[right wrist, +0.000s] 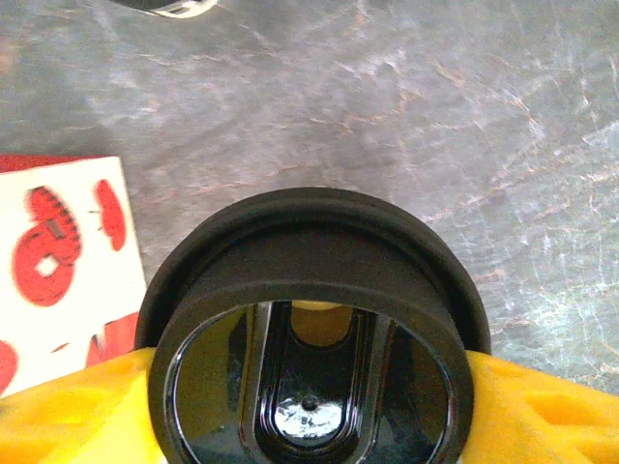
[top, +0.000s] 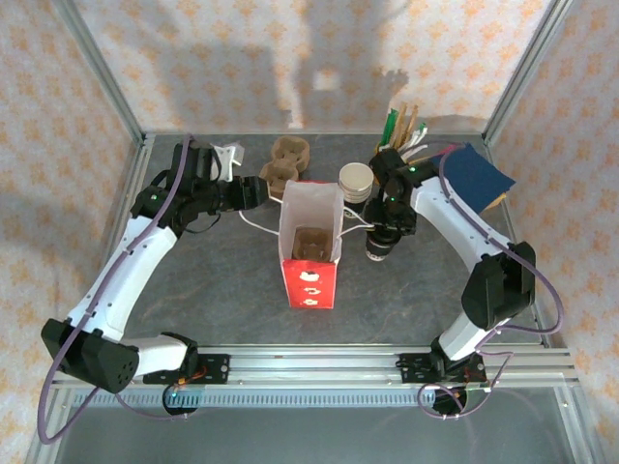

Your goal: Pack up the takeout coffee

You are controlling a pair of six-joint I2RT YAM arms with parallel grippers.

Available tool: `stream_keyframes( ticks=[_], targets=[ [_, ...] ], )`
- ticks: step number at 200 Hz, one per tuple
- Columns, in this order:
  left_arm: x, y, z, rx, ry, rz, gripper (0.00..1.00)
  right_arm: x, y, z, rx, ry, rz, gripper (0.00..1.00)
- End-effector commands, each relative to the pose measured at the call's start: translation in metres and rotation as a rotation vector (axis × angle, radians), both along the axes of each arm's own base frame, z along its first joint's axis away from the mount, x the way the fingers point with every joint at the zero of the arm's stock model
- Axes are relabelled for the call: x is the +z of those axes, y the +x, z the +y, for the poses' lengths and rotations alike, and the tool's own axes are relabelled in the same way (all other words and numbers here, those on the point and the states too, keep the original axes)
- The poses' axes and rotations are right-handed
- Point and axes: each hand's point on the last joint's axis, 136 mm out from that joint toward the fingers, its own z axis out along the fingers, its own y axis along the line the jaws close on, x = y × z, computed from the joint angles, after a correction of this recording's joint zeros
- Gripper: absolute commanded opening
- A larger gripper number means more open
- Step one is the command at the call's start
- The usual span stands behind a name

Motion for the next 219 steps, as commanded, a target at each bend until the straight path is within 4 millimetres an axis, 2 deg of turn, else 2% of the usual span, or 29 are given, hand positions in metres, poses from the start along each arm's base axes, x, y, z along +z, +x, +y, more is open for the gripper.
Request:
stream_keyframes(
  ticks=[1,66,125,139,157,179,219],
  targets=[
    [0.010,-0.009,0.002,0.013,-0.011,-0.026,0.54,0.039,-0.002,-0.006,-0.047,-0.019,-0.078,0.69],
    [0.012,-0.016,0.004,0.021,-0.015,-0.026,0.54,0.125,0.010,0.008,-0.061,0.055,-0.281,0.59],
    [0.014,-0.020,0.003,0.029,-0.024,-0.027,0.54,0.198,0.026,0.022,-0.055,0.187,-0.459,0.57],
    [0.013,-0.021,0.002,0.030,-0.028,-0.022,0.54,0.210,0.028,0.025,-0.058,0.218,-0.484,0.56],
    [0.011,-0.021,0.001,0.031,-0.031,-0.018,0.54,0.220,0.026,0.041,-0.032,0.282,-0.486,0.55],
    [0.006,-0.023,0.003,0.039,-0.014,-0.007,0.54,0.232,0.011,0.074,0.027,0.342,-0.493,0.55],
    [-0.007,-0.026,0.014,0.071,0.050,0.010,0.54,0.230,-0.022,0.128,0.118,0.380,-0.463,0.54]
  ],
)
